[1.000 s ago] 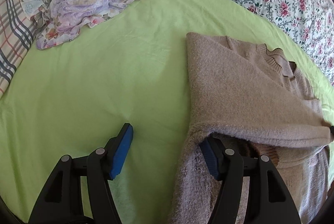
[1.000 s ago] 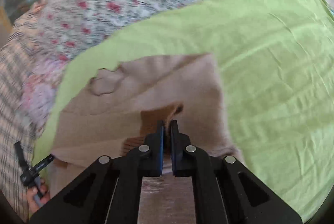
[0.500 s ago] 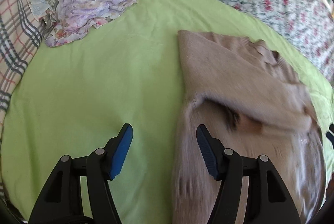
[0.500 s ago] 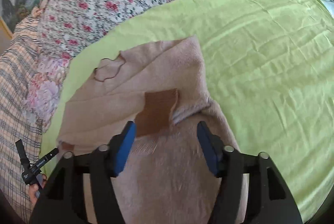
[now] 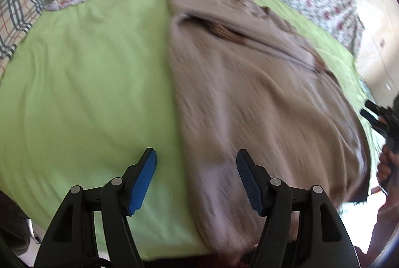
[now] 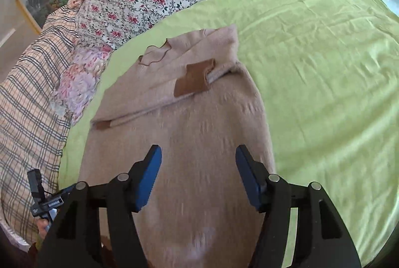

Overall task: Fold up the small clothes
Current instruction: 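Grasp the brown hem with the left gripper while the right gripper grasps the hem too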

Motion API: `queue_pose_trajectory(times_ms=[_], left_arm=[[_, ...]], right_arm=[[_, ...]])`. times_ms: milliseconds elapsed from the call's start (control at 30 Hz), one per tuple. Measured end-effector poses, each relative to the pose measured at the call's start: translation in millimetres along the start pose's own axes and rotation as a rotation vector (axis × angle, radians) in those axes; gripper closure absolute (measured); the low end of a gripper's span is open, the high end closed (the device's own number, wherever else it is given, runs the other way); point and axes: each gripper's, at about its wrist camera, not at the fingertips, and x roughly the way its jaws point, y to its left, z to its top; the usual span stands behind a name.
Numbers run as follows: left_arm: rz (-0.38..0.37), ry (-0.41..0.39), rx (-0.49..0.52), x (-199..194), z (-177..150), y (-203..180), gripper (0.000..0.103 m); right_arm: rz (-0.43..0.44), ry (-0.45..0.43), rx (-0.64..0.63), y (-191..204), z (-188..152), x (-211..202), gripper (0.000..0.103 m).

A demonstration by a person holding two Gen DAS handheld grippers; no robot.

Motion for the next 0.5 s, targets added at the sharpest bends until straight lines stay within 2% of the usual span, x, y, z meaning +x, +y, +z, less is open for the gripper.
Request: queue_pose_trajectory(times_ms=[133,167,267,333,400,500], left_arm=[[-0.095,0.032,0.066,-2,-34,-22,0.024],[-0.097,0.04,0.094,-1,-41,-28,0.021],[-0.089,0.039,0.165,-2,-56,-43,0.021],[-0.134,0.042,0.156,-6,-58,-41,0.022],[-0.192,0.045,0.138,-9,-58,-35,0.029],[-0.272,0.06,0.119,-9,-61,-24,0.03]], right_arm=[[0.017,0.002,0.004,-10,-21,-19,0.04],[0.022,0.005,0.003,-14,-27,-24,0.04],[0.031,0.015,0.004,-27,-44,-42,0.04],[0.049,0.039,0.011,-36,-53,-52,0.04],[0.073,0.077,0.015,-45,-65,-61,0.04],[0.097,0.14,0.001,-53,-88,-68,0.04]])
